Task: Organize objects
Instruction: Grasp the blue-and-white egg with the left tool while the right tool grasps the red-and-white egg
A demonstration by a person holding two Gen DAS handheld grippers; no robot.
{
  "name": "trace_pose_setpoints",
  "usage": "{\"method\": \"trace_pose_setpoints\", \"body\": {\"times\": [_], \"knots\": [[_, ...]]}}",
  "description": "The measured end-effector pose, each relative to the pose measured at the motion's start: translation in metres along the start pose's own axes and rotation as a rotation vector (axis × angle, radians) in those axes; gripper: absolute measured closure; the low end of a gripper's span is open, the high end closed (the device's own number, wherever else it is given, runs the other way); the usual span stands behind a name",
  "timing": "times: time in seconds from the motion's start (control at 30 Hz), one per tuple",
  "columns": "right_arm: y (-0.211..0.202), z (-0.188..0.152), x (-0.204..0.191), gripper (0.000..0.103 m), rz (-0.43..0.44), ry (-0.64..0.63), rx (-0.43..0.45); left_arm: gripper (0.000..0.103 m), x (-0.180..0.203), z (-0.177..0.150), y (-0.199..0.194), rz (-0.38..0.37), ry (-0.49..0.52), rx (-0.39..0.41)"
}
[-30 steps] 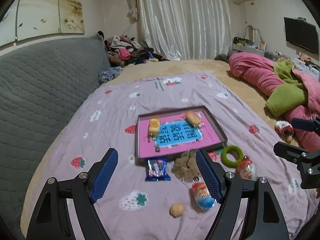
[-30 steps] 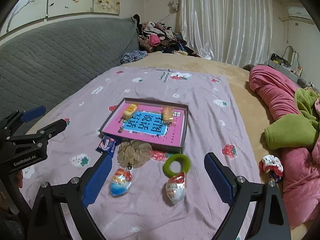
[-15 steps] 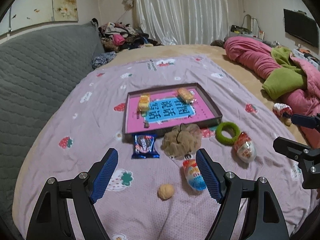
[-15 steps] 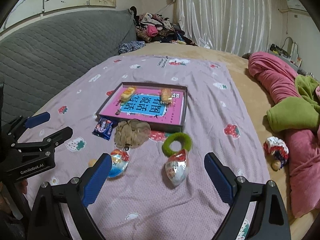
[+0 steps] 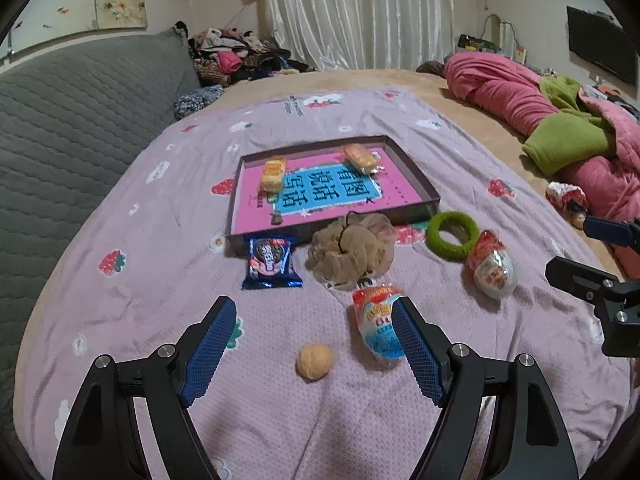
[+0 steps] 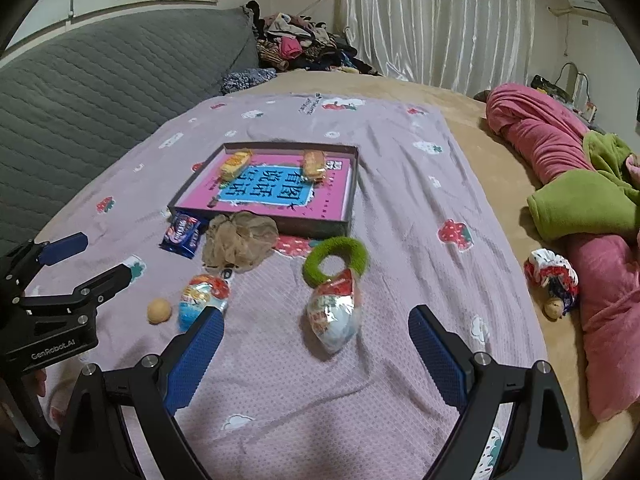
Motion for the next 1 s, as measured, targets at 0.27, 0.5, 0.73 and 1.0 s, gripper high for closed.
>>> {"method": "trace_pose_setpoints", "body": {"times": [0.27,0.5,0.73,1.0], "knots": [[0.011,-0.010,0.008,0.009,-0.012,0.009,-0.016,0.022,0.011,-0.008,0.008,-0.004,0.018,-0.019],[0.024,-0.017,0.015,0.009,-0.016,0.018,-0.034,0.022,0.022,-0.014,0.019,-0.014,0.027,-0.039],[0.036,-0.021,0.024,0.009,-0.032,0.026,-0.049,0.022,0.035,-0.016,0.028,-0.032,0.040,-0.052],[0.051,-0.023,0.034,0.009,-0.068,0.018,-0.068,0.022,0.048,-0.014,0.041,-0.047,0.044,-0.070]]}}
Point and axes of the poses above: each gripper's, at about its wrist camera, not at the fingertips, and y roughly the way its jaws point, x to its right, z to its top, the point moved 5 cm from there along y, roughly the way its jaws point, and after that the axes turned 13 degrees about z, right-handed, at the moved point
